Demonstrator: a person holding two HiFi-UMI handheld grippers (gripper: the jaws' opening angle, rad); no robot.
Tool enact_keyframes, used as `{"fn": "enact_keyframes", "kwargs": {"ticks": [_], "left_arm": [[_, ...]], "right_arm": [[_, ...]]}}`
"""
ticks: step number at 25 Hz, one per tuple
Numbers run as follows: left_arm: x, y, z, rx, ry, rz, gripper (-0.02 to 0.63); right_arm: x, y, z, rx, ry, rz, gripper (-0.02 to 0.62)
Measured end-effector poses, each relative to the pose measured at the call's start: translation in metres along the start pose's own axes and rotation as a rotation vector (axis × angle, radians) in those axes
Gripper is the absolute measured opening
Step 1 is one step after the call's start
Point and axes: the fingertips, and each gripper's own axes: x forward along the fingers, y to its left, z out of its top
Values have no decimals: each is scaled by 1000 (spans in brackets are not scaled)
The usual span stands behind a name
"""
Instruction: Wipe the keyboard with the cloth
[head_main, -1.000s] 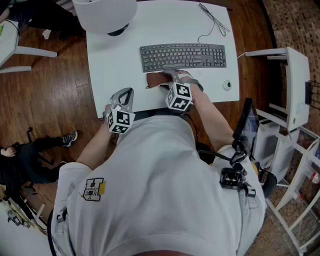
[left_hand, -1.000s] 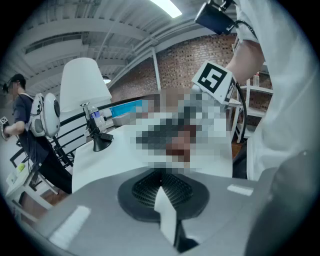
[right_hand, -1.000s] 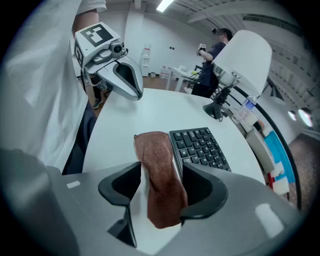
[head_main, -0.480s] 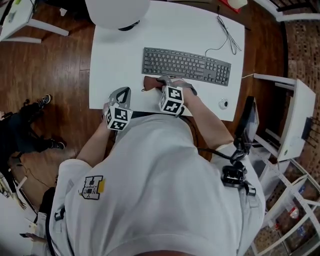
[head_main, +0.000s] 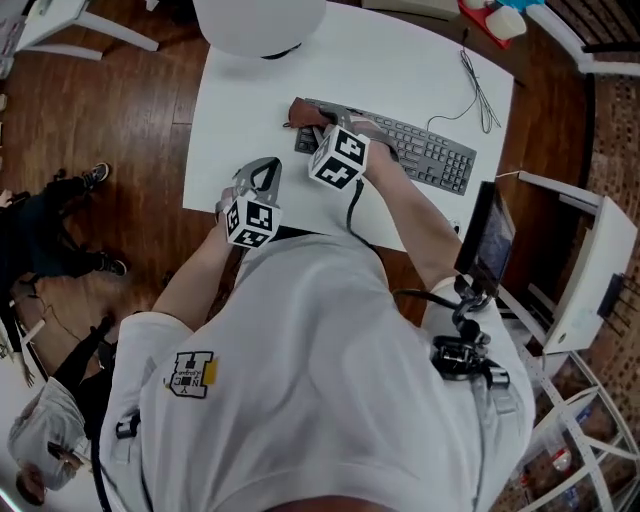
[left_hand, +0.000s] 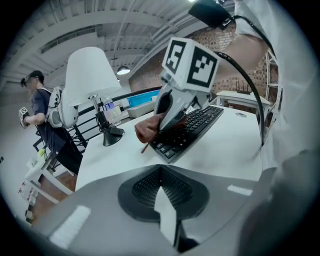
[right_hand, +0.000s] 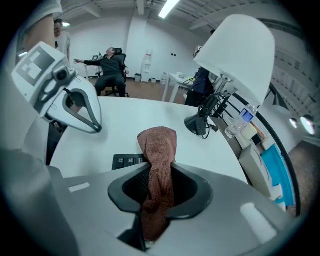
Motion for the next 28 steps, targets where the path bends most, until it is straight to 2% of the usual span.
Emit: {"fn": "enact_keyframes", "kwargs": {"ticks": [6, 10, 13, 18, 28], "left_arm": [[21, -5, 13, 50, 14, -21, -2], [27, -4, 11, 62, 39, -41, -2], [25, -4, 10, 63, 55, -35, -2], [31, -12, 15, 82, 62, -39, -2], [61, -15, 7, 99, 77, -60, -2]], "right_arm": [[32, -6, -4, -17, 80, 21, 91], [24, -14, -10, 12, 101, -8, 91], [9, -25, -33, 53, 133, -26, 91], [-30, -46, -106, 162, 211, -87, 91], [-92, -89, -291, 455, 421, -282, 91]]}}
